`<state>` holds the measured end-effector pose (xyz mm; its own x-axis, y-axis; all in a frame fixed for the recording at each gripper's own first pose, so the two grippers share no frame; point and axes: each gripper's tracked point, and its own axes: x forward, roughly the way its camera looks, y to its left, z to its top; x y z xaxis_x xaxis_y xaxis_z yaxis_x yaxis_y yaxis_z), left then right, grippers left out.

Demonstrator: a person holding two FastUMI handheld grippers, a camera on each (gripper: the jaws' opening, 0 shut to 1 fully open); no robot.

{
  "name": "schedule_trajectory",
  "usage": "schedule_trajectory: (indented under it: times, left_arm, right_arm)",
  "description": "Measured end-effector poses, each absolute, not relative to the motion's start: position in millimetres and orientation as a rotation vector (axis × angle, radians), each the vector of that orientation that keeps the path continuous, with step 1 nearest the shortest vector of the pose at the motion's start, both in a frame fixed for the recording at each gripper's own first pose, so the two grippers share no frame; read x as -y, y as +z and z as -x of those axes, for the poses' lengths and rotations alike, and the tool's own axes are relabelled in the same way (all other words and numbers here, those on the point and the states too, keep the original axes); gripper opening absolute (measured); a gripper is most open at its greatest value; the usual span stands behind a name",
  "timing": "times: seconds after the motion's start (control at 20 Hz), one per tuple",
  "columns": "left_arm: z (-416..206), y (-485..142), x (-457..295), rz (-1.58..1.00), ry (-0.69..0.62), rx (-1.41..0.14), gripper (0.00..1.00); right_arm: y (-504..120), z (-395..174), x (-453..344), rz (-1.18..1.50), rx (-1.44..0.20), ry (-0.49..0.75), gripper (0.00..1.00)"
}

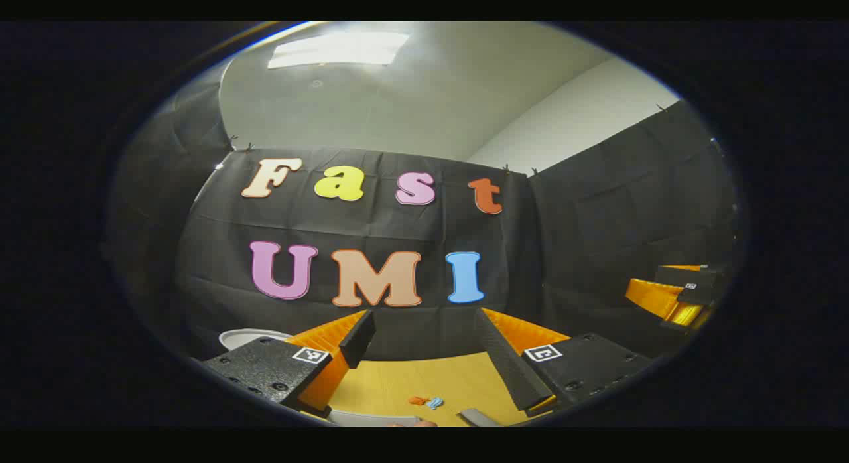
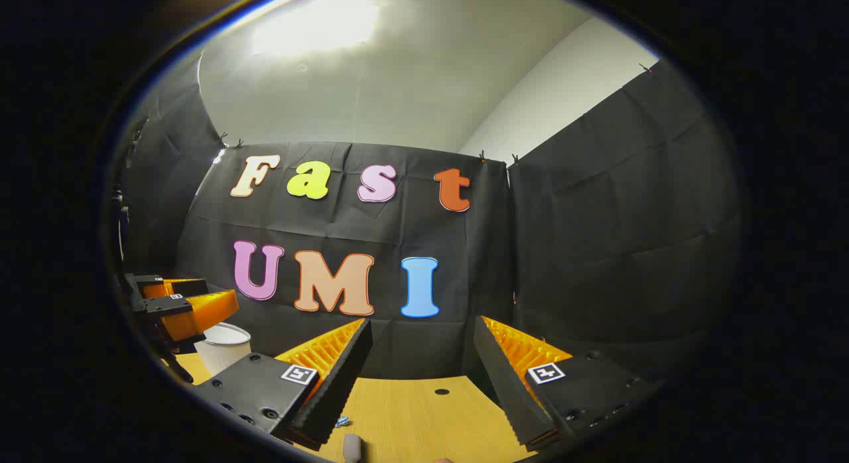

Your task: Pick up the small broom and dustpan from the desktop, sweep the trash into the dustpan with the broom, and then empty the trash into the garbage bin.

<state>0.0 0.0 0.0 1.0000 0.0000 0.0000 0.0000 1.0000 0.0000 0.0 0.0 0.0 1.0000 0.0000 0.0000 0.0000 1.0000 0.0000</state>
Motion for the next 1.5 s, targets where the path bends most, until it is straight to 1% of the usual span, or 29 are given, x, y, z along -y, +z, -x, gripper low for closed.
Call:
schedule_trajectory:
  times: [0.05,0.1,0.15,0.2,0.25,0.3,0.35,0.4,0.5,0.55,0.6,0.65,0.7,0.75,0.8,0.85,0.9,1.25,1.3,1.35,1.5]
  left_arm:
    - [0.2,-0.1,-0.4,0.003,0.004,-0.003,0.93]
    - [1.1,-1.1,-0.8,0.004,0.007,-0.003,0.91]
    - [1.1,0.2,-1.5,0.004,0.01,-0.004,0.93]
    - [1.8,-0.6,-1.9,0.003,0.012,-0.004,0.9]
    - [2.2,0.8,-2.0,0.002,0.014,-0.003,0.93]
    - [1.5,0.8,-2.3,-0.001,0.018,-0.002,0.93]
    - [1.5,1.5,-2.1,-0.002,0.019,0.0,0.9]
    - [1.0,1.7,-1.7,-0.001,0.021,0.001,0.93]
    - [1.8,0.9,-0.9,-0.001,0.023,-0.001,0.93]
    - [2.3,1.0,-0.6,-0.001,0.024,-0.001,0.91]
    - [1.9,1.8,-0.7,-0.002,0.024,0.001,0.93]
    - [1.1,2.0,-0.3,-0.003,0.026,0.001,0.93]
    - [2.7,2.4,-0.5,-0.004,0.027,0.003,0.93]
    - [2.6,3.7,-0.7,-0.005,0.03,0.005,0.93]
    - [2.2,3.2,-0.8,-0.005,0.031,0.006,0.93]
    - [2.4,2.8,-1.1,-0.005,0.033,0.006,0.93]
    - [2.0,2.5,-3.1,-0.005,0.037,0.005,0.91]
    - [5.6,4.8,-8.2,-0.01,0.057,0.007,0.91]
    - [6.1,5.1,-7.9,-0.01,0.059,0.007,0.93]
    - [6.2,4.4,-8.0,-0.011,0.061,0.007,0.91]
    - [5.2,5.2,-7.6,-0.015,0.064,0.006,0.91]
  right_arm:
    - [-0.2,0.1,-0.6,-0.004,0.0,0.002,0.99]
    - [0.3,0.2,-0.9,-0.007,0.0,0.003,0.99]
    - [0.4,-0.6,-0.1,-0.01,0.001,0.003,0.99]
    - [2.5,-0.6,0.8,-0.012,0.005,0.003,0.99]
    - [3.8,-0.8,1.0,-0.012,0.011,0.003,0.99]
    - [5.1,0.6,1.3,-0.012,0.016,0.004,0.99]
    - [7.6,0.9,1.4,-0.013,0.027,0.002,0.99]
    - [11.7,1.0,0.9,-0.014,0.038,-0.001,0.99]
    - [14.8,1.4,2.2,-0.017,0.053,-0.005,0.99]
    - [14.9,2.2,2.4,-0.017,0.058,-0.007,0.99]
    - [16.7,2.7,1.9,-0.016,0.062,-0.008,0.99]
    - [17.0,3.0,2.9,-0.014,0.064,-0.008,0.99]
    - [17.3,4.0,2.9,-0.01,0.064,-0.007,0.99]
    - [17.1,3.9,1.4,-0.007,0.064,-0.004,0.96]
    - [18.0,3.4,-0.5,-0.003,0.062,0.0,0.99]
    - [17.1,2.7,-1.8,0.0,0.061,0.005,0.99]
    - [16.8,2.0,-2.9,0.0,0.056,0.008,0.99]
    - [13.0,0.2,-2.8,-0.004,0.037,0.017,0.99]
    - [13.0,0.3,-4.1,-0.004,0.035,0.021,0.99]
    - [12.5,-0.5,-4.9,-0.004,0.035,0.024,0.99]
    - [11.5,-0.2,-6.9,-0.002,0.03,0.034,0.99]
